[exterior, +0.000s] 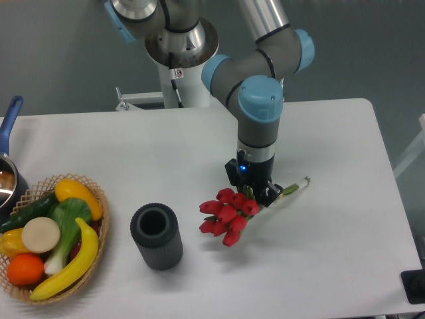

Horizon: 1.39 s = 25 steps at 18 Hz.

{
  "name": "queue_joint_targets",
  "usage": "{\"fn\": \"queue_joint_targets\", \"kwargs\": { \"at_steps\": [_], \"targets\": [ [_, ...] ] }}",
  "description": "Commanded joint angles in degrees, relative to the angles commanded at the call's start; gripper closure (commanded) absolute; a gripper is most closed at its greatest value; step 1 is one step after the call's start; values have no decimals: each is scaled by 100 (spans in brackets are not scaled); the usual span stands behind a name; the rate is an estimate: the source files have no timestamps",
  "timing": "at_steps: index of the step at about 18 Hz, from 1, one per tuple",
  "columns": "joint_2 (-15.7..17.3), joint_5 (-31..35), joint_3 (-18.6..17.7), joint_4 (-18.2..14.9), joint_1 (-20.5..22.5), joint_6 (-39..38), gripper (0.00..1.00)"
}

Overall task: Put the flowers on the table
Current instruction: 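Lower the tulips onto the table, laying the stems flat, then open the gripper and lift it up off the tulip stems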

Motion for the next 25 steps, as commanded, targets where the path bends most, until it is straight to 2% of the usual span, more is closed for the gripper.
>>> {"fn": "queue_joint_targets", "kwargs": {
  "at_steps": [4, 5, 8, 9, 13, 16, 18, 20, 21, 23, 25],
  "targets": [
    [-159, -9, 44, 9, 0, 0, 52],
    [-168, -18, 88, 9, 8, -9, 49],
    [-168, -122, 184, 9, 61, -9, 6],
    [-168, -323, 211, 0, 96, -9, 0],
    [-71, -668, 202, 9, 281, -9, 0],
    [332, -747, 456, 0, 316, -35, 0],
    [447, -809, 623, 0, 281, -96, 0],
    [771, -818, 659, -52, 360, -27, 0],
    [816, -809, 685, -61, 404, -18, 0],
    [957, -809, 764, -192, 422, 35, 0],
    [984, -782, 948, -569, 491, 280, 0]
  ]
}}
